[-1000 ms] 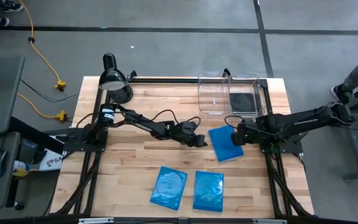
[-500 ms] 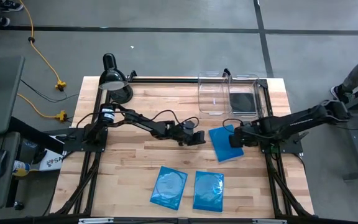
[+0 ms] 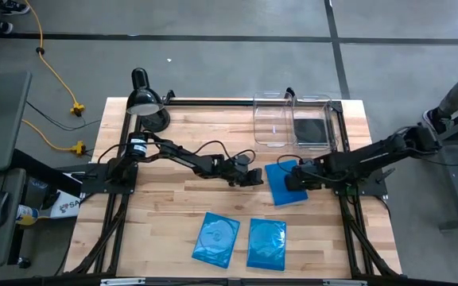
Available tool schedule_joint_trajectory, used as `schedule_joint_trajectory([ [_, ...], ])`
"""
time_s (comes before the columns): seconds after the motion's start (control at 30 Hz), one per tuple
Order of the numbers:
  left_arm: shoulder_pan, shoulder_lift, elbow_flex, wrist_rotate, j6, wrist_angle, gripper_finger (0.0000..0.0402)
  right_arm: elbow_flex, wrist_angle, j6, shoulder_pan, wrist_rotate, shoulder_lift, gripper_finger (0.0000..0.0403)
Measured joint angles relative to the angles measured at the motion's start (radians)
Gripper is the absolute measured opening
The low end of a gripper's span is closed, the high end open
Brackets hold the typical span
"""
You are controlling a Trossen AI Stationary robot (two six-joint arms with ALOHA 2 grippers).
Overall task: Pick & place jewel cases by type
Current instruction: Put the top blue CD case into the left transparent bin
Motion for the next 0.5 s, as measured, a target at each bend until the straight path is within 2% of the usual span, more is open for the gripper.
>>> schedule_joint_trajectory([
  [0.23, 0.0, 0.001, 0.0, -0.003, 0.035, -0.013, 0.0117, 0.002, 0.145, -0.001, 0.016, -0.013, 0.086, 0.0199],
  [0.5, 0.0, 0.001, -0.001, -0.003, 0.044, -0.023, 0.0117, -0.003, 0.307, -0.001, 0.028, 0.03, 0.102, 0.0199],
])
